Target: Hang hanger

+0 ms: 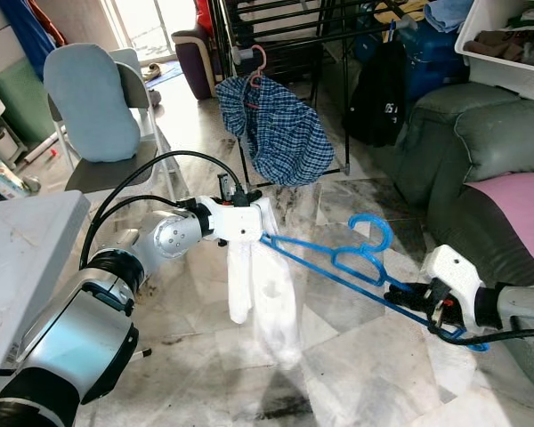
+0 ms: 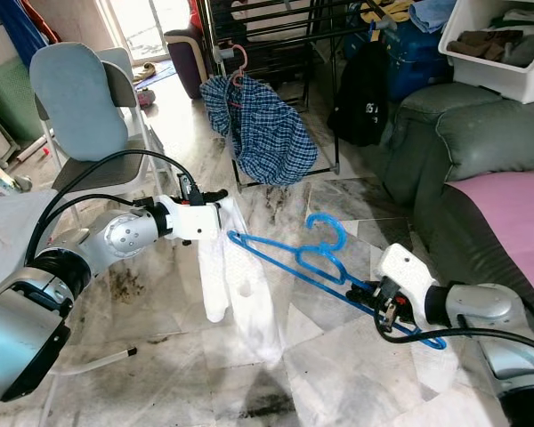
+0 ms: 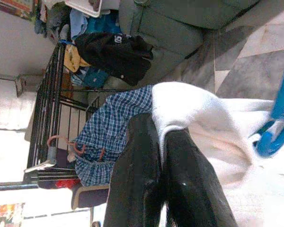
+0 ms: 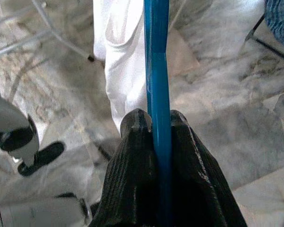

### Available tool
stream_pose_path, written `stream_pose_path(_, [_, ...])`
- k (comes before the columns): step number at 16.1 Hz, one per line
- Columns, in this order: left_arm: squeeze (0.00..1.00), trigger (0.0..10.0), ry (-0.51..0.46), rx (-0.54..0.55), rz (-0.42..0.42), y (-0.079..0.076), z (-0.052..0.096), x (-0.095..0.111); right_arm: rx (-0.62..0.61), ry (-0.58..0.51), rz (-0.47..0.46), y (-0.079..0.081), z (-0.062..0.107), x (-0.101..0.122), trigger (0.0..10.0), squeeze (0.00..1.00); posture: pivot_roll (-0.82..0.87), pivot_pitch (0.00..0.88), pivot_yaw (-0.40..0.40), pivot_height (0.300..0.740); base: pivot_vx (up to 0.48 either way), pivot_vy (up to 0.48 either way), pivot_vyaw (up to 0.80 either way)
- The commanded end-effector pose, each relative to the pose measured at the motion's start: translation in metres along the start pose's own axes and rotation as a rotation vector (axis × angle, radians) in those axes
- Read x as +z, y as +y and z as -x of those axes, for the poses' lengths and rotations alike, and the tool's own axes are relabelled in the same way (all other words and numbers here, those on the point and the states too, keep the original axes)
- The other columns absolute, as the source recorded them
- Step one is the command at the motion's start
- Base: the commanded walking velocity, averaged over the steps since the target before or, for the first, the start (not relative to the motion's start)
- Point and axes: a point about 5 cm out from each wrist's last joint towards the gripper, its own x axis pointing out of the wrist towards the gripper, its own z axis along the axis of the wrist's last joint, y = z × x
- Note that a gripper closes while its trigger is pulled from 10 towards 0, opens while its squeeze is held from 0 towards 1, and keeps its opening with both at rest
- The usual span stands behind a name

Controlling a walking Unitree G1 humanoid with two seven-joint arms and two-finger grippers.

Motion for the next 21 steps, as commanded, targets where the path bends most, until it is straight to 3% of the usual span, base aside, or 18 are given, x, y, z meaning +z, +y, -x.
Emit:
stream_pose_path(1, [0.0,10.0,0.023,0.01,0.012,0.003,0.007,-0.007,0.003,-0.007,0.03,-0.001,-0.001,0.005,10.0,0.0,-0.19,0.0,0.131,0.74,0.0,0.0,0.0])
stream_pose_path(6, [0.0,10.0,0.109,-0.047,-0.021,-0.009,0.012,-0.019,0.002,-0.052,0.029,-0.005,0.009,0.015,10.0,0.0,-0.2,0.0,0.136,0.74,0.0,0.0,0.0])
stream_pose_path(10, [0.0,10.0,0.087,-0.06,-0.014,-0.011,0.013,-0.018,-0.003,-0.043,0.036,-0.005,0.007,0.013,10.0,0.0,-0.19,0.0,0.139,0.74,0.0,0.0,0.0])
stream_pose_path(15, [0.0,10.0,-0.059,0.05,-0.001,0.01,0.005,0.003,0.075,-0.07,-0.049,0.01,-0.015,0.005,10.0,0.0,-0.19,0.0,0.133,0.74,0.0,0.0,0.0])
stream_pose_path(18, [0.0,10.0,-0.123,0.058,0.011,0.016,0.003,0.012,0.038,-0.039,-0.084,0.011,-0.025,-0.007,10.0,0.0,-0.19,0.0,0.132,0.74,0.0,0.0,0.0])
stream_pose_path(21, [0.0,10.0,-0.168,0.143,0.114,0.033,0.008,0.013,-0.007,-0.034,-0.196,0.015,-0.034,-0.024,10.0,0.0,-0.18,0.0,0.131,0.74,0.0,0.0,0.0])
